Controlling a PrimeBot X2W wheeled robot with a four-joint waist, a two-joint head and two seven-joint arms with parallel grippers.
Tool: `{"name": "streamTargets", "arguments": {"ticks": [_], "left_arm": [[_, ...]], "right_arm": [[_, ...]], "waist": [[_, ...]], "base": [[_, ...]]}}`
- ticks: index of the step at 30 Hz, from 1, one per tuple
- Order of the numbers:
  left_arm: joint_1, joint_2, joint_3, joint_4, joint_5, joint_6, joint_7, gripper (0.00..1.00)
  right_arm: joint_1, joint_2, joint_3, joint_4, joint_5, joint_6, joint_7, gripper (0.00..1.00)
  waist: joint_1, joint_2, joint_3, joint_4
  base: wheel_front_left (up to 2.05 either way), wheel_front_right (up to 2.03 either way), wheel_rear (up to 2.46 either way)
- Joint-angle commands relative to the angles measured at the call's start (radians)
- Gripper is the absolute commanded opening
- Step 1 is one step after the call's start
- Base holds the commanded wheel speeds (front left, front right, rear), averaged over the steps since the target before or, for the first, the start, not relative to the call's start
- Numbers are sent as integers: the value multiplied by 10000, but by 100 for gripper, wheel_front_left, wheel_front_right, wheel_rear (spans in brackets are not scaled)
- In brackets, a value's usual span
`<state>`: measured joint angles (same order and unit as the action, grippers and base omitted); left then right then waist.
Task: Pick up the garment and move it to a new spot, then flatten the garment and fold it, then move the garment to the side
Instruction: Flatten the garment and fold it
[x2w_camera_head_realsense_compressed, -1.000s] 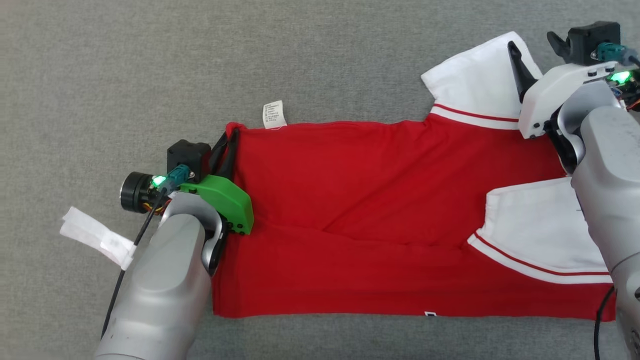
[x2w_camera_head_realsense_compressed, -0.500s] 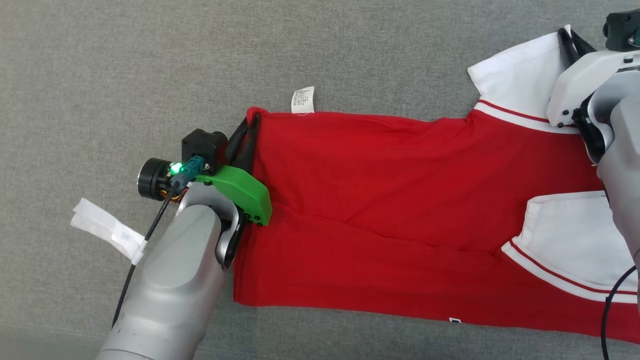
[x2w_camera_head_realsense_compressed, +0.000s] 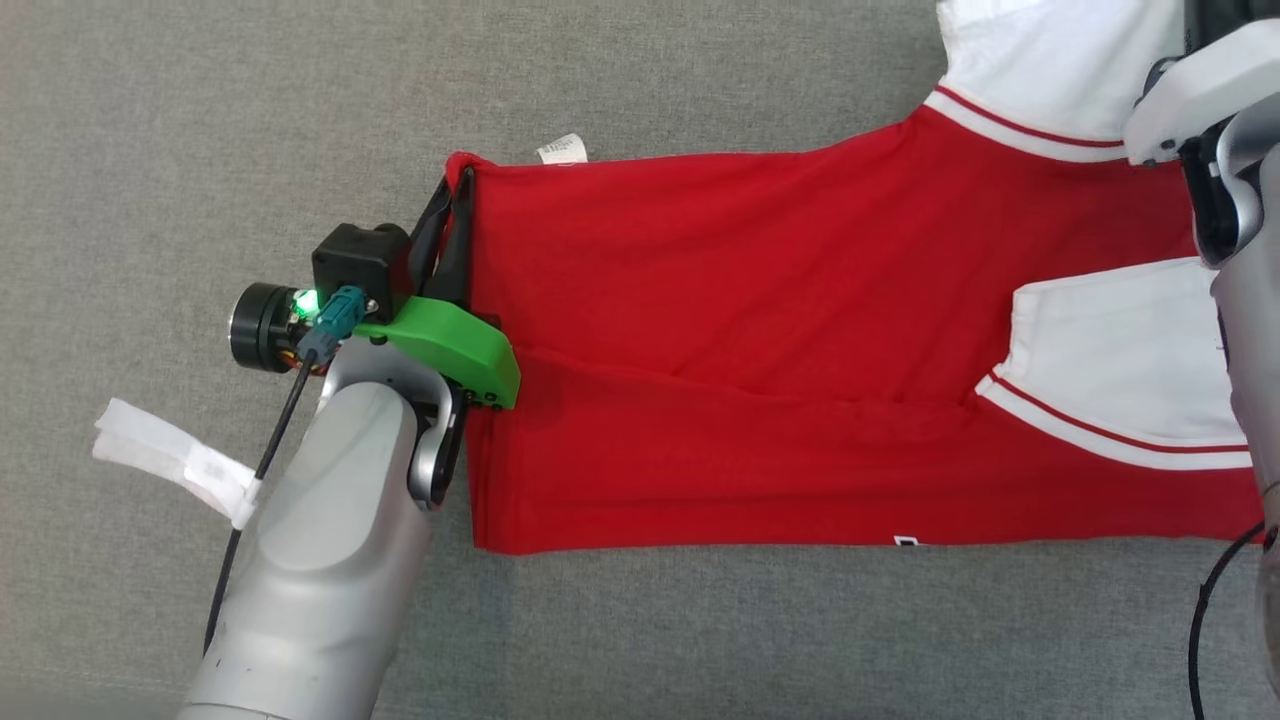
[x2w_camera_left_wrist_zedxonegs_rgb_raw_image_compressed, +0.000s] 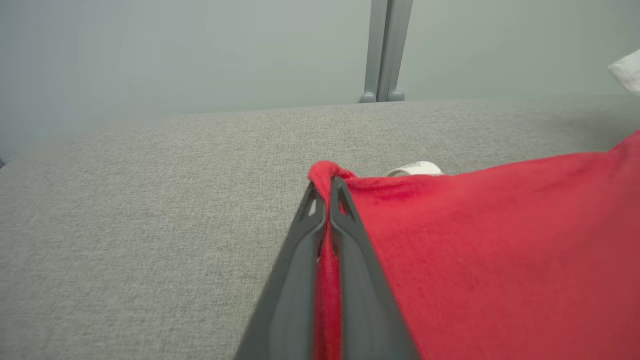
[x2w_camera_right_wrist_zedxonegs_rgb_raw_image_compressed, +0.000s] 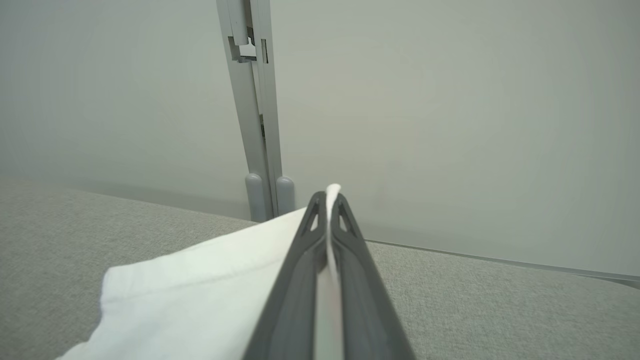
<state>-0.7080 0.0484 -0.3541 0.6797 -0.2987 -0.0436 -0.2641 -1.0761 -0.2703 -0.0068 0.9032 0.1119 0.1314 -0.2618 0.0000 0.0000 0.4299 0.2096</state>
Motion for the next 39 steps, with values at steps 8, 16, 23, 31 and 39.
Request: {"name": "streamTargets", "arguments": {"ticks": [8, 16, 23, 31, 39], "left_arm": [[1062, 91, 681, -376, 598, -59, 3, 0], [2421, 71, 1122, -508, 921, -144, 3, 0], [3563, 51, 1130, -514, 1001, -183, 3, 0], [4676, 55, 993, -764, 701, 75, 3, 100], [5792, 47, 863, -1594, 529, 599, 3, 100]], "right_arm": [[2023, 324, -210, -1516, 460, -16, -36, 0], [4492, 469, -435, -2612, 1468, -16, -37, 0], [6336, 630, -432, -2958, 2039, -16, -37, 0], [7174, 839, -598, -2531, 2328, -16, -38, 100], [7457, 759, -803, -2632, 2138, -16, -38, 100]], "waist": [[0, 0, -932, -504], [0, 0, -1797, -850], [0, 0, -2342, -1046], [0, 0, -2656, -1078], [0, 0, -2850, -825]], "base": [[0, 0, 0], [0, 0, 0], [0, 0, 0], [0, 0, 0], [0, 0, 0]]}}
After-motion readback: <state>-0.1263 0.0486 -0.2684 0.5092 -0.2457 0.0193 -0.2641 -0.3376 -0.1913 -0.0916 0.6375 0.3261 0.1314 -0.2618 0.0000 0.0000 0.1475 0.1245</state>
